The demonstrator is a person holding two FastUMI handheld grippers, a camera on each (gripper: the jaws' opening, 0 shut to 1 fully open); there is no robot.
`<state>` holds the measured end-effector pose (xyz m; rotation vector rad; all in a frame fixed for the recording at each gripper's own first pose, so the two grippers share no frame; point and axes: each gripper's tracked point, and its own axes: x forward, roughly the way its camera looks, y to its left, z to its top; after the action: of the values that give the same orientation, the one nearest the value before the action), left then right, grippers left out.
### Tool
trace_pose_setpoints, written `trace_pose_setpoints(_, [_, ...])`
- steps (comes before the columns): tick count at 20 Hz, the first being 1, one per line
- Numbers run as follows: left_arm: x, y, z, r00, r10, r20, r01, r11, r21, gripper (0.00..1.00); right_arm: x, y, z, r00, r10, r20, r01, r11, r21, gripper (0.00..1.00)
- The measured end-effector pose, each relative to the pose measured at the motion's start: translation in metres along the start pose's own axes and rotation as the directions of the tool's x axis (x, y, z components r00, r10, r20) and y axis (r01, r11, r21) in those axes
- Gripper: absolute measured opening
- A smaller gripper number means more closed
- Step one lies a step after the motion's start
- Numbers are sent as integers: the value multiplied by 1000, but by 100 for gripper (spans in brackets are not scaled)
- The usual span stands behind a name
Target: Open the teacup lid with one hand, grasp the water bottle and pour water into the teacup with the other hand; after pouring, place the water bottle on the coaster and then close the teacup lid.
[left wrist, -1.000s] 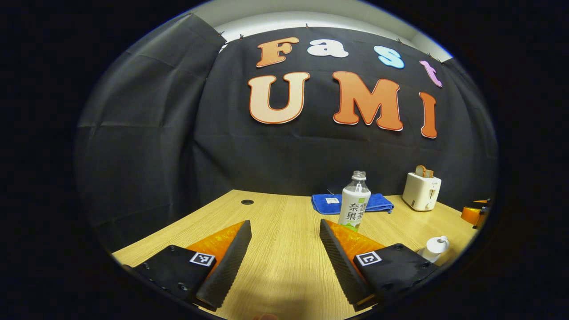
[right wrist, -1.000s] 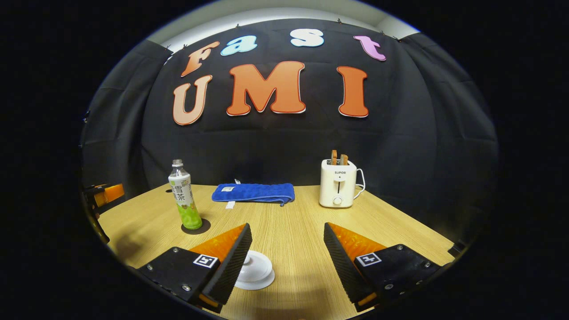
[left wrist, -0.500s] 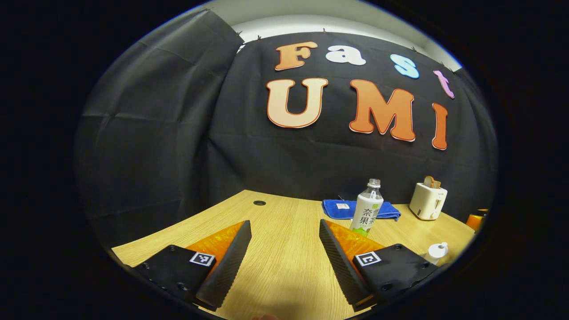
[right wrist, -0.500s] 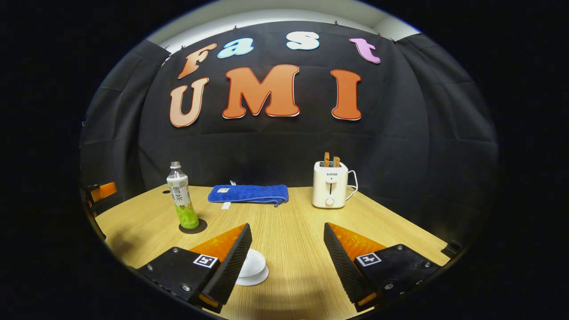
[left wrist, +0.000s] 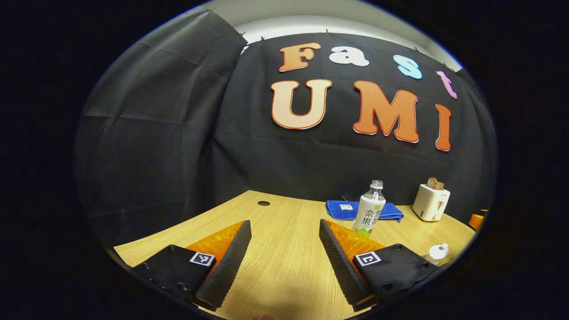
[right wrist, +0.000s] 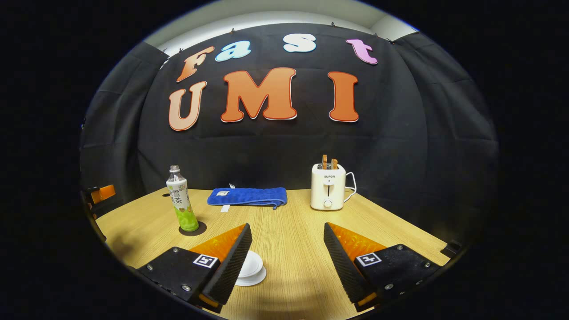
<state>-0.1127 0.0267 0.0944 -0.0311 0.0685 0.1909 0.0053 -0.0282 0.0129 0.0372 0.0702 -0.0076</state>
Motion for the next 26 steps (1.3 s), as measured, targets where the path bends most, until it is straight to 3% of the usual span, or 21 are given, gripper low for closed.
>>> trace_pose_setpoints(18, [-8, -77, -4, 995, -95, 16, 94, 995, 31, 99, -19, -44, -18, 999, -43, -27, 44, 999, 23, 97])
trace_pose_setpoints(26, [-19, -67, -3, 998, -56, 31, 55, 998, 15, 98, -21, -43, -13, 1000, -15, -15, 15, 1000, 13, 97])
